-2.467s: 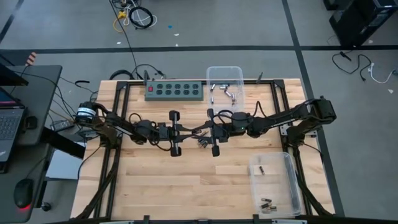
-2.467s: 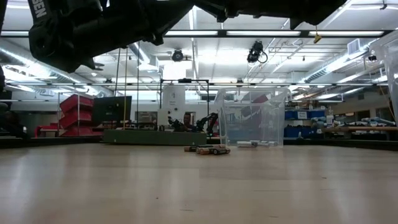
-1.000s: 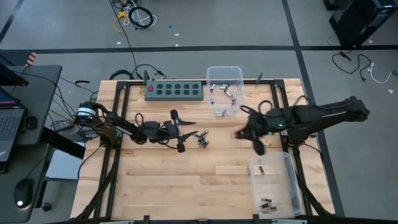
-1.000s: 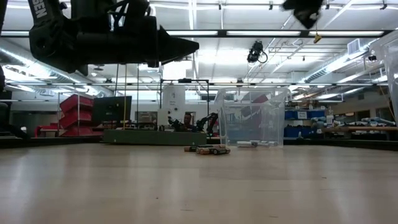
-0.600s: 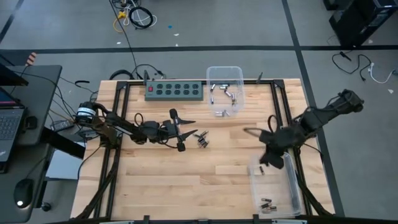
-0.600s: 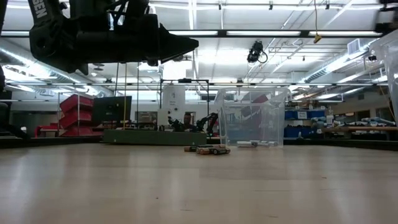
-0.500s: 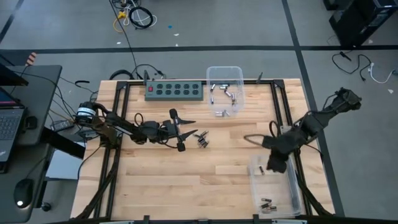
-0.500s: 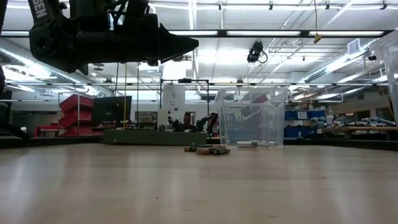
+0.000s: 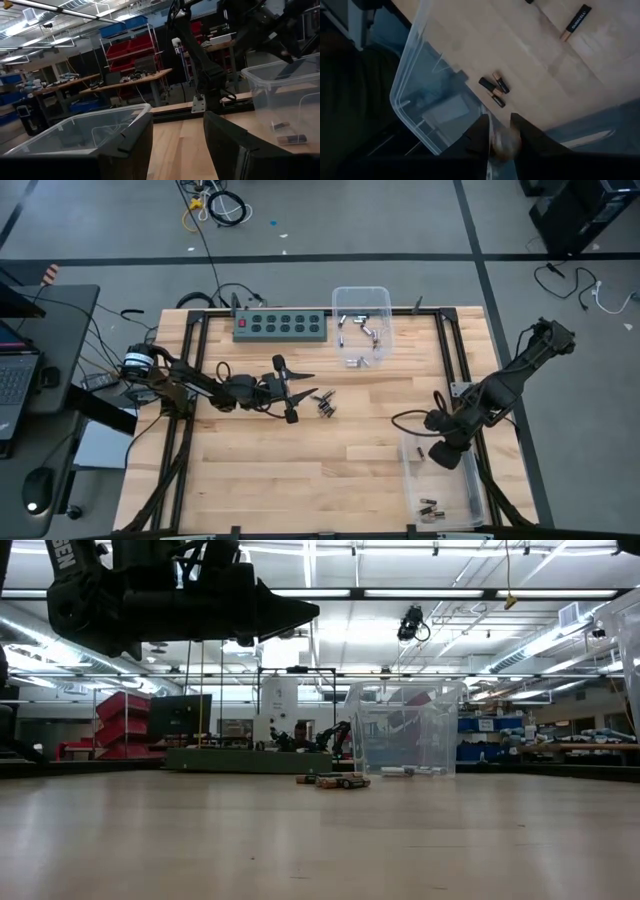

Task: Sort batteries
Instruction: Put the black battery into the bottom transparent bin

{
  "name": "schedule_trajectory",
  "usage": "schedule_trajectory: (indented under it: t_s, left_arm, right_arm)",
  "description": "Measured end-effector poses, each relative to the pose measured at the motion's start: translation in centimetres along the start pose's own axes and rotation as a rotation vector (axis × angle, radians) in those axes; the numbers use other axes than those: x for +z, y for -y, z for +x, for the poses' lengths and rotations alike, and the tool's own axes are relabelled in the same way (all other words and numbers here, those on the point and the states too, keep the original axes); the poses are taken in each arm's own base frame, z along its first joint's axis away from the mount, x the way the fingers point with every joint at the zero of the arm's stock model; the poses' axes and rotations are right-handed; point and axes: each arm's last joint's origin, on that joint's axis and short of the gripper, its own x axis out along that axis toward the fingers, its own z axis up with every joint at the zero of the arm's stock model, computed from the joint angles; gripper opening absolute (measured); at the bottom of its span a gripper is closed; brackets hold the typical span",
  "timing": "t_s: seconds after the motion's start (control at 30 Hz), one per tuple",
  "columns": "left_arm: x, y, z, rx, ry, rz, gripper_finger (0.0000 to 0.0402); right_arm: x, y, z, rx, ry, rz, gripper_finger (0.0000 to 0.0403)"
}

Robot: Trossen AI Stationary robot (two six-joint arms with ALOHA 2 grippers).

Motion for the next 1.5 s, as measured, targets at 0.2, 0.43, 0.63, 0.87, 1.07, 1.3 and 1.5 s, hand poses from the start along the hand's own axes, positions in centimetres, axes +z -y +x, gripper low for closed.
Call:
schedule_trajectory:
  t_s: [0.2,0.43,0.63,0.87,1.07,1.3,1.5]
  left_arm:
    - [-0.2,0.0,0.0,0.009,-0.028,0.003,0.0173]
    - [-0.7,0.1,0.0,0.009,-0.075,-0.011,0.0173]
    - [-1.7,0.4,-0.2,-0.011,-0.178,-0.064,0.0173]
    - [-3.5,0.9,-0.7,-0.087,-0.357,-0.101,0.0173]
    - [-4.7,0.2,-0.8,-0.14,-0.457,-0.034,0.0173]
    - [-6.5,-1.7,-0.5,-0.216,-0.505,-0.036,0.0173]
    - [-8.2,-2.2,0.1,-0.289,-0.536,-0.018,0.0173]
  right_arm:
    - [0.1,0.0,0.1,-0.003,0.016,0.004,0.0075]
    - [0.3,-0.2,0.0,0.017,0.057,-0.018,0.0076]
    - [1.3,-1.8,-1.5,0.244,0.24,-0.185,0.0075]
    - [3.6,-3.0,-4.0,0.369,0.547,-0.555,0.0075]
    - [5.7,-3.0,-5.4,0.329,0.715,-0.731,0.0074]
    - [6.6,-2.6,-5.9,0.285,0.753,-0.798,0.0075]
    - [6.6,-2.6,-5.9,0.281,0.756,-0.803,0.0074]
